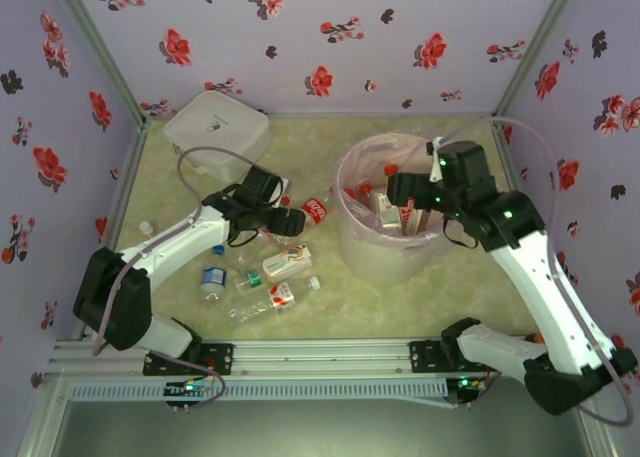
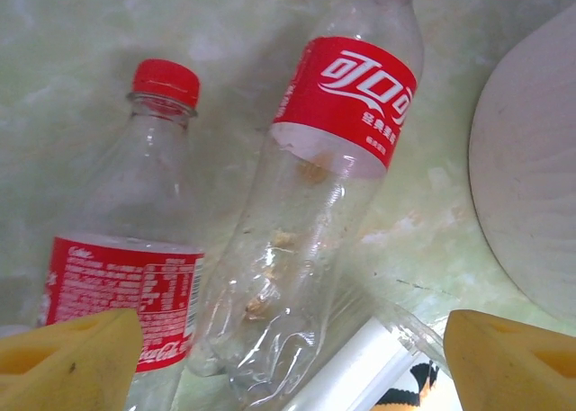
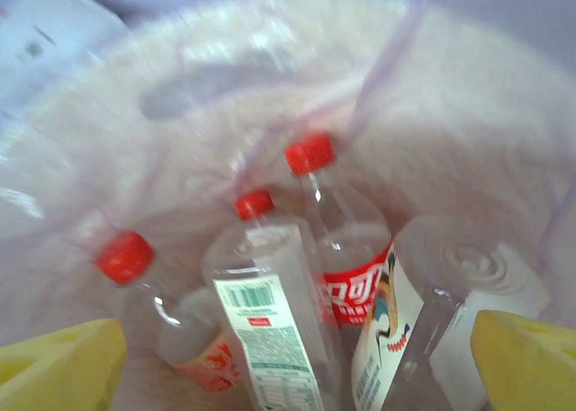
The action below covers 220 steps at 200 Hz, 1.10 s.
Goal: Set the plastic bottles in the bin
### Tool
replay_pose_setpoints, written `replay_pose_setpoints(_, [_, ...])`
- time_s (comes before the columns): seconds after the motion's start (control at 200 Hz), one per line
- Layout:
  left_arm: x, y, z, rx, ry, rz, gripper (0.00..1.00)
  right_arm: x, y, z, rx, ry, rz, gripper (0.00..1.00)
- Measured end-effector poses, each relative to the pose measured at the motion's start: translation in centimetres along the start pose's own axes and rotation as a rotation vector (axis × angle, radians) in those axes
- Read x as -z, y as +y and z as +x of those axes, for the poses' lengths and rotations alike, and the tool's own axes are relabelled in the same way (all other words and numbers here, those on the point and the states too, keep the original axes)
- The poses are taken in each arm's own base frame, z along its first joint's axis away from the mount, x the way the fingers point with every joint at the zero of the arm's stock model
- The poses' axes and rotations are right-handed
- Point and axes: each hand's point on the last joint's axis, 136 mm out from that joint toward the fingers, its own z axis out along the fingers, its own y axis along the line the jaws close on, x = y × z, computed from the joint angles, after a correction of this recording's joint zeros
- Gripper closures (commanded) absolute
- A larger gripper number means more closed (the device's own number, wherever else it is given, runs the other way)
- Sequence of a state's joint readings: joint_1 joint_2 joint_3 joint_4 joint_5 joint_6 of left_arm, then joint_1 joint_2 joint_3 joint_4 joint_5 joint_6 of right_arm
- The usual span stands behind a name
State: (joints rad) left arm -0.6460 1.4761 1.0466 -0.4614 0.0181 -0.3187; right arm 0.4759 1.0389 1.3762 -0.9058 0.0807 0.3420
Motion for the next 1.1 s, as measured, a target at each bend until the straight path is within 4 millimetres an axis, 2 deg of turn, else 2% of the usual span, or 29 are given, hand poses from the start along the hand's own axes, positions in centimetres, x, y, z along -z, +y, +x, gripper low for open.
replay_pose_setpoints(0.19, [-2.2, -0.3, 0.7, -0.030, 0.056, -0.008, 0.19, 4.0, 1.5, -3.2, -0.014, -0.197, -0.112, 0.01])
replay_pose_setpoints(0.445, [-5.0, -0.9, 1.0, -0.065, 0.118, -0.016, 0.23, 7.0, 2.1, -4.3, -0.020, -0.328, -0.186, 0.01])
replay_pose_setpoints(0.715, [-7.2, -1.4, 1.0, -0.133, 0.172, -0.050, 0.28, 6.9, 1.7, -4.6, -0.024, -0.349, -0.169, 0.01])
replay_pose_setpoints(0.935, [-7.9, -1.3, 1.4, -0.176, 0.207, -0.080, 0.50, 6.7, 1.2, -4.4, -0.026, -0.351, -0.138, 0.01])
replay_pose_setpoints(1.1, [-7.7, -1.4, 0.8, -0.179, 0.199, -0.085, 0.56, 7.0, 1.1, -3.6, -0.018, -0.351, -0.152, 0.01])
